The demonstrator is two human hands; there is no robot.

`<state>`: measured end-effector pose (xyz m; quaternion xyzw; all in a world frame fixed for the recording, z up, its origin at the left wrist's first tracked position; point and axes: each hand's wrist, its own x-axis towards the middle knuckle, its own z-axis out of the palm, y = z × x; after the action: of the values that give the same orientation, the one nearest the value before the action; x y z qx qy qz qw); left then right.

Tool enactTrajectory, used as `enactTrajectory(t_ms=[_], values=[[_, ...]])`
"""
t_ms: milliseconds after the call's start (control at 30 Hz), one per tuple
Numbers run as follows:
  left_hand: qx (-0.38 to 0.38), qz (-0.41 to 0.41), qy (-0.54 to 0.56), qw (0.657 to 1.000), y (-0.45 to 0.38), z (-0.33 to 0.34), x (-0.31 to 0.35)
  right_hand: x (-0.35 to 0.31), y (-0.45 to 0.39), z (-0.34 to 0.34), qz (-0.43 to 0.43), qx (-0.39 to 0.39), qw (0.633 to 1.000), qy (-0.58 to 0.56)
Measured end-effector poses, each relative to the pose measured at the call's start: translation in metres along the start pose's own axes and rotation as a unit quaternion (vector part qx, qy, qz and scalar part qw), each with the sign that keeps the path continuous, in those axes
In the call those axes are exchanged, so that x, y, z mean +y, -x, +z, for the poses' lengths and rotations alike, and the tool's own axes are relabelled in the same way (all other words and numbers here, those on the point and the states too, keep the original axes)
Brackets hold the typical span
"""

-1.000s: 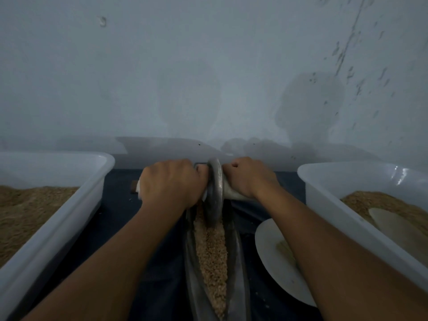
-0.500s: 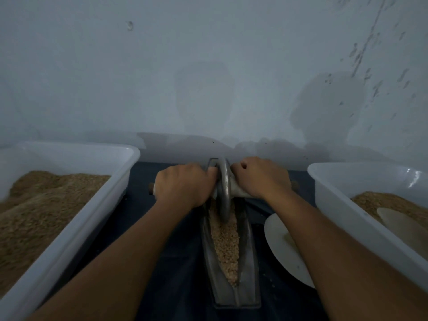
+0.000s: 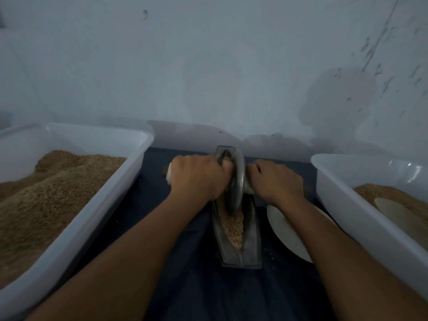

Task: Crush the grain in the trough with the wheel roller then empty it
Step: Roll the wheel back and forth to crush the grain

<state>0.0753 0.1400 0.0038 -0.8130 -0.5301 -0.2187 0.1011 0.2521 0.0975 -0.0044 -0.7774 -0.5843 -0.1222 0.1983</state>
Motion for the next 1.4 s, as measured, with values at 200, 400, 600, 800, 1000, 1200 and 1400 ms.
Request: enactTrajectory(t_ms=[200,400,600,800,1000,1200,1400], values=[[0.001,0.008,-0.006,1.0,0.014,-0.008,-0.001,-0.004,0.019,-0.006,-0.006,0.008,1.0,0.001],[0.025,0.018,-0.011,0.999,0.028,-0.014,0.002,-0.005,0.038,-0.013,-0.035,0.026,0.999,0.007],[0.051,0.03,-0.015,0.998,0.04,-0.019,0.003,-0.008,0.055,-0.021,-0.059,0.053,0.997,0.015],[0.079,0.039,-0.029,0.996,0.051,-0.02,0.005,-0.006,0.064,-0.022,-0.064,0.062,0.996,0.012],[0.071,0.037,-0.026,0.996,0.044,-0.015,0.003,-0.006,0.053,-0.017,-0.051,0.053,0.997,0.013],[0.059,0.022,-0.009,0.998,0.031,-0.009,0.001,-0.005,0.036,-0.011,-0.034,0.04,0.999,0.005],[0.038,0.013,0.004,0.999,0.015,0.001,-0.006,-0.008,0.016,-0.007,-0.02,0.017,1.0,0.014]])
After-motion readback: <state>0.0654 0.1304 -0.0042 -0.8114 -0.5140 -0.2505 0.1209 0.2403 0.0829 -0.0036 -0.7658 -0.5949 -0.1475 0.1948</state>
